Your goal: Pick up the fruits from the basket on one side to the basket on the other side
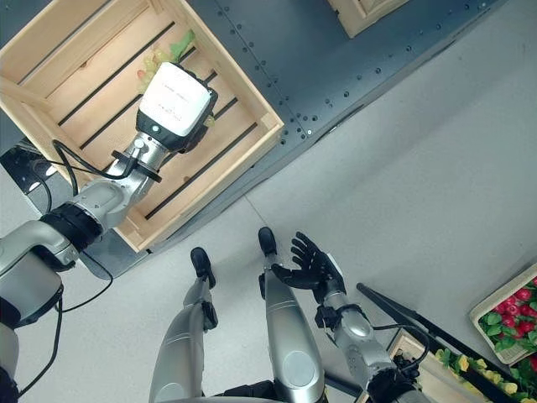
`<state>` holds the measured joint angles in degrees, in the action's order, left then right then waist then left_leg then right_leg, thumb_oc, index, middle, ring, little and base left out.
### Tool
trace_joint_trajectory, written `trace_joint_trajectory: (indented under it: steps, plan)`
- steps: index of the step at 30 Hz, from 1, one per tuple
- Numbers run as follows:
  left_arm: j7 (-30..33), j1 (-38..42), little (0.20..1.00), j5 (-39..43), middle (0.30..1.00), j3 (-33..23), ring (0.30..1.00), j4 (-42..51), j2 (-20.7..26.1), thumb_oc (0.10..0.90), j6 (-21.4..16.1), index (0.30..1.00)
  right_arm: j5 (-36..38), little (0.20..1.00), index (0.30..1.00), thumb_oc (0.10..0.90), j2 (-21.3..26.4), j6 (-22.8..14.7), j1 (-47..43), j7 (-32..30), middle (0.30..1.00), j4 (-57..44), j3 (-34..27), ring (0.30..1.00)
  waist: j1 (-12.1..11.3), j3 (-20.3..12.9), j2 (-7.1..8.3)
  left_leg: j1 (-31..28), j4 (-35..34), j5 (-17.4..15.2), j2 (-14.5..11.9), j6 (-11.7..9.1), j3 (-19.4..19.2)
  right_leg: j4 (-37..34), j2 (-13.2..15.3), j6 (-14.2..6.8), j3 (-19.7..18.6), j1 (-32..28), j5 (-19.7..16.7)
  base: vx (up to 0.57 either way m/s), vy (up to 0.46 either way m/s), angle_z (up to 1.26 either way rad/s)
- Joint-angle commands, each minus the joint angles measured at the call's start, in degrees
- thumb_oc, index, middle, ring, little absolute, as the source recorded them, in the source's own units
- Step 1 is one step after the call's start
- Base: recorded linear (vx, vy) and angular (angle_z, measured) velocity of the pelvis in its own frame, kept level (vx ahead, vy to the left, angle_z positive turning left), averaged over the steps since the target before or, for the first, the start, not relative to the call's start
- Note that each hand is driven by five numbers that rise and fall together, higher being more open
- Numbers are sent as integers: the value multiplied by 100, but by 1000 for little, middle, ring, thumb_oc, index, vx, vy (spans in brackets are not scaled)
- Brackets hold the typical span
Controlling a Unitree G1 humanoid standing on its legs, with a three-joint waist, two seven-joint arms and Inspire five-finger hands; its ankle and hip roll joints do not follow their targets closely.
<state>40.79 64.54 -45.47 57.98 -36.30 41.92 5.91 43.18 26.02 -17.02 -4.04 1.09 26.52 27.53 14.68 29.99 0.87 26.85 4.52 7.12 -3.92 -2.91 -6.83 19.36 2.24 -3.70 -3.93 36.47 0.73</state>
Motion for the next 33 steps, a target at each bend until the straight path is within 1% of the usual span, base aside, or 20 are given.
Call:
trace_joint_trajectory:
  steps: [1, 2, 6, 7, 9, 10, 12, 19, 20, 21, 23, 25, 27, 29, 31, 33]
  plan:
    - [325, 519, 742, -328, 742, -605, 742, 513, 374, 695, -131, 742, 26, 900, 900, 800, 83, -410, 506, -81, 900, -557, -393, 900, 140, -20, 31, 185, 498, -88, -98, 58, 156, -678, -135, 269, 73, -510, -562, 0, 0, 0]
    - [283, 518, 900, -325, 900, -596, 900, 566, 383, 800, -97, 900, 20, 900, 900, 800, 79, -404, 514, -74, 900, -556, -402, 900, 139, -20, 28, 176, 491, -90, -99, 60, 155, -676, -133, 266, 74, -515, -559, 0, 0, 0]
    - [178, 540, 900, -238, 900, -537, 900, 602, 444, 800, -181, 900, -18, 900, 900, 800, 69, -374, 524, -94, 900, -582, -385, 900, 141, -20, 25, 148, 464, -78, -101, 66, 144, -706, -128, 260, 70, -546, -575, 0, 0, 0]
    - [171, 554, 900, -202, 900, -525, 900, 568, 466, 800, -337, 900, -32, 900, 900, 800, 71, -392, 550, -94, 900, -583, -379, 900, 148, -20, 24, 142, 469, -76, -110, 60, 133, -711, -125, 258, 70, -555, -576, 0, 0, 0]
    - [138, 559, 900, -185, 900, -501, 900, 591, 472, 800, -384, 900, -34, 900, 900, 800, 79, -400, 557, -97, 900, -587, -378, 900, 151, -20, 23, 151, 480, -77, -110, 58, 129, -715, -122, 260, 70, -554, -576, 0, 0, 0]
    - [71, 569, 900, -261, 900, -488, 900, 630, 494, 800, -519, 900, -57, 900, 900, 800, 72, -398, 573, -91, 900, -596, -389, 900, 153, -20, 20, 152, 483, -76, -112, 58, 124, -711, -121, 259, 72, -553, -577, 0, 0, 0]
    - [26, 594, 900, -239, 900, -451, 900, 671, 509, 800, -621, 900, -52, 900, 900, 800, 74, -389, 568, -85, 900, -602, -391, 900, 151, -20, 24, 178, 495, -73, -113, 62, 122, -700, -121, 260, 73, -530, -581, 0, 0, 0]
    - [-365, 732, 900, 30, 900, -322, 900, 757, 578, 800, -750, 900, -61, 900, 900, 800, 100, -378, 568, -110, 900, -624, -391, 900, 155, -20, -8, 246, 554, -83, -109, 60, 121, -666, -101, 252, 81, -470, -577, 0, 0, 0]
    - [-454, 714, 900, 79, 900, -325, 900, 792, 607, 800, -646, 900, -70, 900, 900, 800, 111, -374, 573, -97, 900, -626, -414, 900, 154, -20, -21, 267, 560, -78, -109, 60, 112, -661, -96, 253, 82, -450, -576, 0, 0, 0]
    - [-478, 710, 900, 117, 900, -328, 900, 798, 617, 800, -630, 900, -73, 900, 900, 800, 114, -371, 573, -100, 900, -629, -416, 900, 152, -20, -25, 268, 558, -76, -108, 60, 110, -659, -96, 254, 82, -448, -575, 7, 30, 0]
    - [-783, 719, 900, 264, 900, -336, 900, 810, 669, 800, -461, 900, -80, 900, 900, 800, 144, -358, 583, -97, 900, -649, -439, 900, 148, -20, -47, 273, 545, -71, -98, 64, 108, -665, -97, 257, 75, -437, -572, 0, 0, 0]
    - [-986, 637, 900, 349, 900, -349, 900, 760, 689, 800, -164, 900, -70, 900, 900, 800, 164, -357, 593, -82, 900, -657, -472, 900, 140, -20, -68, 284, 546, -63, -93, 63, 111, -664, -86, 257, 83, -434, -567, 0, 0, 0]
    - [-891, 557, 900, 362, 900, -410, 900, 679, 725, 800, 219, 900, -43, 900, 900, 800, 188, -368, 600, -90, 900, -659, -470, 900, 122, -20, -79, 304, 570, -69, -85, 63, 112, -658, -74, 256, 88, -422, -561, 0, 0, 0]
    - [-833, 496, 900, 260, 900, -493, 900, 578, 693, 800, 381, 900, -37, 900, 900, 800, 185, -384, 587, -75, 900, -638, -468, 900, 106, -20, -81, 322, 580, -71, -81, 70, 117, -651, -65, 261, 98, -405, -560, 0, 0, 0]
    - [-917, 464, 900, 236, 900, -533, 900, 456, 643, 800, 554, 900, -11, 900, 900, 800, 175, -384, 552, -85, 900, -615, -461, 900, 98, -20, -81, 328, 586, -76, -79, 67, 128, -652, -63, 264, 103, -405, -558, -4, -10, 2]
    - [-823, 397, 900, 92, 900, -598, 900, 84, 507, 800, 632, 900, 33, 900, 900, 800, 139, -388, 487, -108, 900, -570, -429, 900, 88, -20, -46, 337, 590, -80, -78, 68, 140, -668, -64, 267, 120, -414, -561, -10, -35, 6]
